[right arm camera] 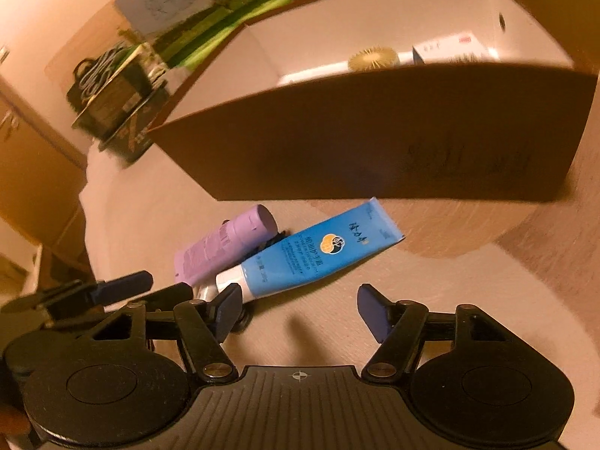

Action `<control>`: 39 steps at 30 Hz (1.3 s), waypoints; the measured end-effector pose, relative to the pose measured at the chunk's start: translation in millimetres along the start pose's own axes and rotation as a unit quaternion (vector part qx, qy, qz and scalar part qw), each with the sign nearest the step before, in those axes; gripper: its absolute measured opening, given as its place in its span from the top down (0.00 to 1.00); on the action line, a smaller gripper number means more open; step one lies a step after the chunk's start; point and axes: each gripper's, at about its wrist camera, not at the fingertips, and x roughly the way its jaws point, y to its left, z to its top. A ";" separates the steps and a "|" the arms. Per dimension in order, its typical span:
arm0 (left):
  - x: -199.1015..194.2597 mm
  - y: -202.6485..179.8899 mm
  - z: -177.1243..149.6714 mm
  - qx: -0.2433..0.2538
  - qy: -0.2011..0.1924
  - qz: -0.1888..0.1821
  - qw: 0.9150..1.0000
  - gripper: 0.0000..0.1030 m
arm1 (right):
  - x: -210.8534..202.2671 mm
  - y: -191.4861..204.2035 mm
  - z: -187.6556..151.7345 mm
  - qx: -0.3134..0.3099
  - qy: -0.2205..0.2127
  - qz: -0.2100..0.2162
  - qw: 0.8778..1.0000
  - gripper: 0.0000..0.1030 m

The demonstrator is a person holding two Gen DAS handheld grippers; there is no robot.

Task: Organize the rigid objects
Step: 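Grasp the brown-capped white bottle with the left tool while the right tool grasps the blue tube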

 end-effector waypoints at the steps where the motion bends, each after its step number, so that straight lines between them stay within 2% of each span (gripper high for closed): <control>1: 2.0 0.6 0.4 0.002 -0.001 -0.001 1.000 0.56 | 3.9 -3.2 0.6 0.020 0.002 0.005 1.000 0.34; 7: 19.3 3.1 5.3 0.027 -0.002 -0.010 1.000 0.56 | 22.0 -26.3 4.1 0.154 0.009 0.037 0.987 0.37; 13: 40.3 -3.1 11.1 0.070 -0.001 -0.017 0.997 0.54 | 29.7 -30.4 15.5 0.194 0.000 0.043 0.980 0.37; 17: 49.7 -7.2 16.3 0.083 0.006 -0.022 0.996 0.58 | 33.6 -28.6 23.2 0.184 0.002 0.026 0.983 0.55; 19: 50.9 -9.6 17.5 0.086 0.011 -0.023 0.996 0.64 | 32.4 -32.0 26.7 0.178 0.004 0.021 0.984 0.62; 20: 50.3 -11.7 17.3 0.090 0.011 -0.025 0.996 0.71 | 30.5 -34.4 28.1 0.174 0.003 0.019 0.985 0.71; 22: 47.7 -18.0 14.8 0.103 0.008 -0.027 0.994 0.75 | 27.3 -41.3 29.6 0.172 0.015 0.021 0.985 0.77; 23: 46.5 -21.7 13.3 0.109 0.008 -0.028 0.994 0.77 | 25.9 -45.2 30.5 0.166 0.028 0.012 0.986 0.83; 27: 40.2 -35.9 6.8 0.116 0.009 -0.036 0.993 0.83 | 20.6 -49.8 29.1 0.127 0.046 0.008 0.991 0.86; 31: 31.1 -46.4 0.9 0.094 0.013 -0.058 0.994 0.85 | -0.7 -42.6 25.8 0.013 0.041 -0.040 0.998 0.87; 35: 24.9 -60.0 -8.9 0.069 0.025 -0.083 0.994 0.87 | -23.2 -45.6 16.2 -0.093 0.042 -0.091 0.991 0.87; 37: 22.0 -67.0 -13.9 0.062 0.023 -0.085 0.994 0.87 | -32.9 -53.9 5.9 -0.129 0.042 -0.114 0.984 0.87; 39: 18.2 -75.0 -18.2 0.059 0.022 -0.081 0.995 0.87 | -42.3 -62.1 -0.2 -0.148 0.045 -0.121 0.981 0.88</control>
